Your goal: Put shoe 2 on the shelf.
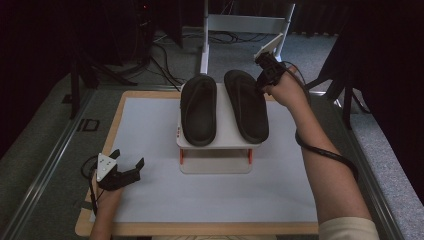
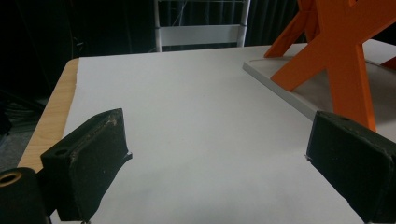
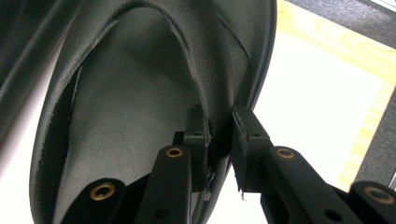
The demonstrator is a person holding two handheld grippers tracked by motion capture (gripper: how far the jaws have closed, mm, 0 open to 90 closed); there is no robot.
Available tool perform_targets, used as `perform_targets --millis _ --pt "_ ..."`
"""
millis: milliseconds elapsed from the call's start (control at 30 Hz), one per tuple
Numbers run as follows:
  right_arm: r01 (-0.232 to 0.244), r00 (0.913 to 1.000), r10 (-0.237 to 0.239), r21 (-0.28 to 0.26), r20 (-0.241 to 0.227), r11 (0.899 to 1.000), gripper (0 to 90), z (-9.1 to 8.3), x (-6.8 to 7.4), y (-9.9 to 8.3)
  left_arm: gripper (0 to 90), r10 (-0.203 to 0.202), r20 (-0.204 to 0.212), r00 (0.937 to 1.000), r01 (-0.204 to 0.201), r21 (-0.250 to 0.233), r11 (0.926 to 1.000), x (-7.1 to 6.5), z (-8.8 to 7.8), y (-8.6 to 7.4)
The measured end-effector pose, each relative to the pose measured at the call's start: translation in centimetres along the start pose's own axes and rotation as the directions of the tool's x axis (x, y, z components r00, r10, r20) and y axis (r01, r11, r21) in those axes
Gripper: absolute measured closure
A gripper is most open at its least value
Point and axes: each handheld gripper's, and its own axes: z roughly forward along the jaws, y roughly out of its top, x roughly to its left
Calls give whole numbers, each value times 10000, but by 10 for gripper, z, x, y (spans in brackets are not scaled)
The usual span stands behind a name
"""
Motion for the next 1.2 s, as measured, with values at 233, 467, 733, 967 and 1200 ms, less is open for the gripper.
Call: perform_targets --millis 233,467,733,967,1200 --pt "216 9997 -219 201 122 9996 778 7 17 5 51 7 27 10000 -7 -5 10000 0 0 0" --pt "228 9988 -241 301 416 9993 780 9 21 8 51 -2 46 10000 2 7 10000 0 0 0" --pt "378 9986 -395 481 355 9981 765 10 27 9 51 -6 46 10000 6 15 10000 0 0 0" --pt "303 9993 -292 489 -238 9983 703 10 27 7 51 3 45 10000 -3 15 10000 0 0 0" --pt "442 9970 -406 528 -662 9976 696 9 29 5 51 -6 40 10000 6 27 10000 0 0 0"
